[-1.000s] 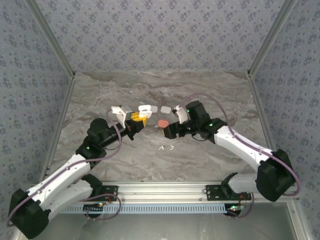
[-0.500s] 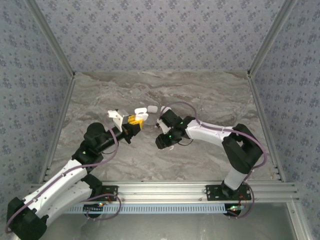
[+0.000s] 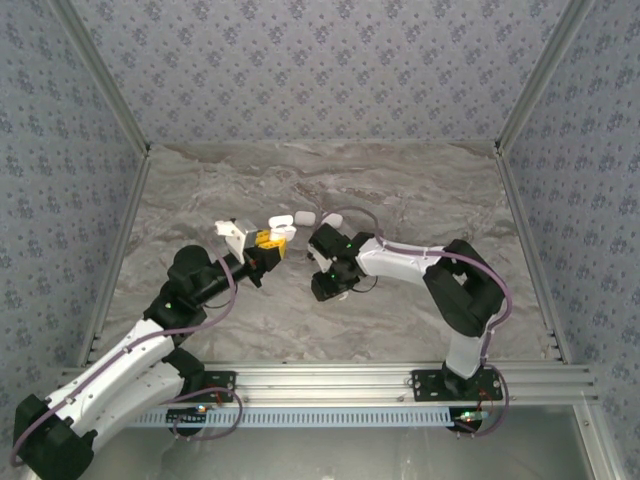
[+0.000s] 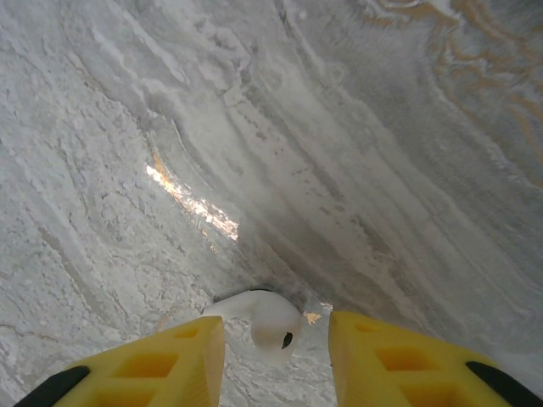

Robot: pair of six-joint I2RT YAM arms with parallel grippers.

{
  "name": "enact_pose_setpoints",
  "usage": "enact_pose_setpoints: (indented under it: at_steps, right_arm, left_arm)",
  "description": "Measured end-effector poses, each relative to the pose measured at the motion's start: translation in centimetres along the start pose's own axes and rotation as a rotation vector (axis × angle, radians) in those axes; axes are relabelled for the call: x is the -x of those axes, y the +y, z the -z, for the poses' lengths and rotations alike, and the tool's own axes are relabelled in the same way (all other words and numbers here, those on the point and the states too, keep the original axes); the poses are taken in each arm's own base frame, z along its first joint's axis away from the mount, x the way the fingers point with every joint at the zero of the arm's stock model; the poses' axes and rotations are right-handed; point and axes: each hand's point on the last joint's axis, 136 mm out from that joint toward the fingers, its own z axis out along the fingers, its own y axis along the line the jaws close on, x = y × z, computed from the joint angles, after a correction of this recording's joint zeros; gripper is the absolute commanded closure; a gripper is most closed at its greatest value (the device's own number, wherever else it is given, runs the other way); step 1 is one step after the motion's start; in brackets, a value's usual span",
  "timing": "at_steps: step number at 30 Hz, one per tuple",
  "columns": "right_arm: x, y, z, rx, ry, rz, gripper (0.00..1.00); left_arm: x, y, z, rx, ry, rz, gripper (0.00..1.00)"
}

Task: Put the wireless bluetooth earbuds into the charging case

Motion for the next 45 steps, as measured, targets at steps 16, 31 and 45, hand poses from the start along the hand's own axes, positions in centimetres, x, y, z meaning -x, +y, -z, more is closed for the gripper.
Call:
enact_pose_setpoints:
  at_steps: [16,31,45]
  right_arm:
    - [-0.5,0.2,-0.7,-0.006,0.031,0.019,0.8]
    - [4.5,-0.4,10.8,-0.029,-0.317,0.096,0.81]
    - [9.6,4.8,25.7,0.039,-0.824,0.332,0.82]
  left_arm:
    - [-0.1,0.1,0.0,0.005,0.005,0.002,1.0]
    - [-0.4,0.2,-0.4,0.001,0.011,0.02,1.0]
    - [-1.2,-0.2,-1.2,-0.043,0.031,0.046,1.0]
